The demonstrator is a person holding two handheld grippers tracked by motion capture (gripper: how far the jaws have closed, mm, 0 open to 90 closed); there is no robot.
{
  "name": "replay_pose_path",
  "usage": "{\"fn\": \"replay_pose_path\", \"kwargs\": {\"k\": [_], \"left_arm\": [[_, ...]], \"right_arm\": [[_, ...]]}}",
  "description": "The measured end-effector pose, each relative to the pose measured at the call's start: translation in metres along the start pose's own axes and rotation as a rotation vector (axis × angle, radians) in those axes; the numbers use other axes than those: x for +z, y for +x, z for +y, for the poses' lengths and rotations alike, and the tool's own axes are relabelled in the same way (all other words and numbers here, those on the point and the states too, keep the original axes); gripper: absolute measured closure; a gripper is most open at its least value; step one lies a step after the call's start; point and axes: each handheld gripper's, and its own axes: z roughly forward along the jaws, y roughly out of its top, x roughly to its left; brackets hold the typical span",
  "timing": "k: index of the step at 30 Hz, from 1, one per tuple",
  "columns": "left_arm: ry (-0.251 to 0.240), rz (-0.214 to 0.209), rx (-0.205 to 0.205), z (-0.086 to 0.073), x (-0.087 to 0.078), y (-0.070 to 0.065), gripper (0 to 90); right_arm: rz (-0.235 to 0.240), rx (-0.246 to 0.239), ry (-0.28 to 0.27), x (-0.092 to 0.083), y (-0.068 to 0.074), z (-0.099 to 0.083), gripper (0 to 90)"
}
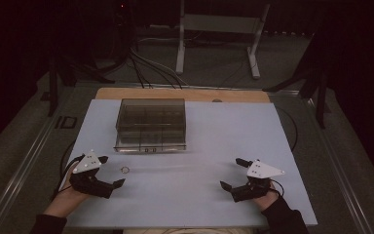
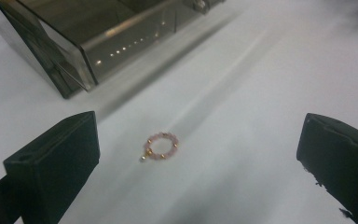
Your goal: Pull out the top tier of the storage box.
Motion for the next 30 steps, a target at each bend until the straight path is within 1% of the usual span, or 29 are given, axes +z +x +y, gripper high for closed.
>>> {"fn": "replay_pose_path", "kwargs": {"k": [6, 8, 10, 16, 24, 30], "left_arm": [[0.004, -0.002, -0.014, -0.008, 0.005, -0.003, 0.0], [0.007, 0.01, -0.009, -0.01, 0.007, -0.005, 0.0], [0.01, 0.013, -0.003, -0.012, 0.008, -0.007, 0.0], [0.012, 0.009, 0.005, -0.017, 0.014, -0.01, 0.0], [0.0, 0.0, -0.001, -0.018, 0.013, -0.009, 0.0], [-0.001, 0.004, 0.0, -0.018, 0.014, -0.009, 0.0]], "right_arm": [[0.002, 0.0, 0.001, 0.0, 0.0, 0.0, 0.0], [0.002, 0.0, 0.001, 0.0, 0.0, 0.0, 0.0], [0.002, 0.001, 0.002, 0.0, 0.0, 0.0, 0.0], [0.005, 0.001, 0.001, 0.0, 0.0, 0.0, 0.0], [0.008, -0.004, 0.005, 0.001, 0.0, 0.0, 0.0], [0.008, -0.007, 0.007, 0.001, 0.0, 0.0, 0.0]]}}
